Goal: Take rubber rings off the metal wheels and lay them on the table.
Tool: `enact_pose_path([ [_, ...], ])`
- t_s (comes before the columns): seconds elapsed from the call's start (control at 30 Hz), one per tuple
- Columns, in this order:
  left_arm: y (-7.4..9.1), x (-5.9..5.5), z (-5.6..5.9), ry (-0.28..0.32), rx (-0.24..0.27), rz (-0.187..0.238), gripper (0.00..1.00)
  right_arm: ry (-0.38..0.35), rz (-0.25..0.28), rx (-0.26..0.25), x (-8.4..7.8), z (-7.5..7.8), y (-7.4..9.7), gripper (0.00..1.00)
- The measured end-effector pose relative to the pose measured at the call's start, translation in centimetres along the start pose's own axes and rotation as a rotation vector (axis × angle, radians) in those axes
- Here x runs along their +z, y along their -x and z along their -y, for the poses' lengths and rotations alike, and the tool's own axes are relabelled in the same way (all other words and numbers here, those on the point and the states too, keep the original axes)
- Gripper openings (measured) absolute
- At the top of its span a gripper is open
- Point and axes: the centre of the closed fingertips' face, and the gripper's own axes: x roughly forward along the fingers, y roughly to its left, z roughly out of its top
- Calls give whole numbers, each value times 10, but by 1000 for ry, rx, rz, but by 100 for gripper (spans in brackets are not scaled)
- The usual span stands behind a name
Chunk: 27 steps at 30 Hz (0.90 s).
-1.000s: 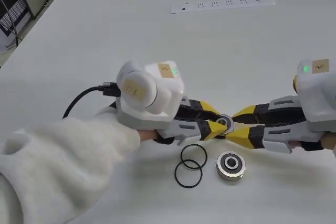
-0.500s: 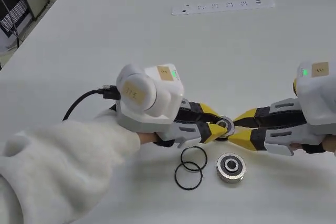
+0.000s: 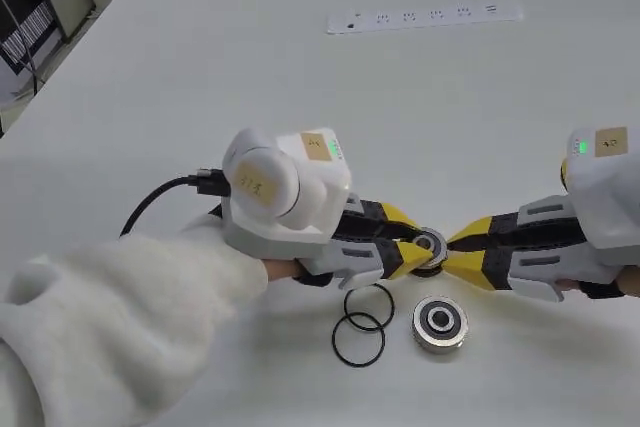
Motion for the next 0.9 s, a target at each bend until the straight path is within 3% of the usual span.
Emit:
enact_pose_path([
  [0.33, 0, 0, 0, -1, 1, -1, 13, 43, -21, -21, -1, 3, 0, 2],
  [0.43, 0, 0, 1, -9, -4, -1, 14, 24, -17, -14, -2, 3, 1, 4],
  [0.47, 1, 0, 1, -10, -4, -1, 14, 25, -13, -6, -2, 1, 2, 10],
  [0.5, 0, 0, 1, -11, -5, -1, 14, -7, 9, 37, 2, -8, -1, 14],
  [0.53, 1, 0, 1, -11, -5, -1, 13, -17, 8, 33, 2, -7, -1, 17],
  [0.6, 1, 0, 1, -11, -5, 0, 13, 34, 1, -13, 1, 2, 0, 13],
  [0.7, 0, 0, 1, -11, -6, 1, 13, 4, 27, -5, 6, 1, -4, 22],
  [0.9, 1, 0, 1, -19, -5, 2, 13, 17, 18, 5, 6, -1, -6, 21],
])
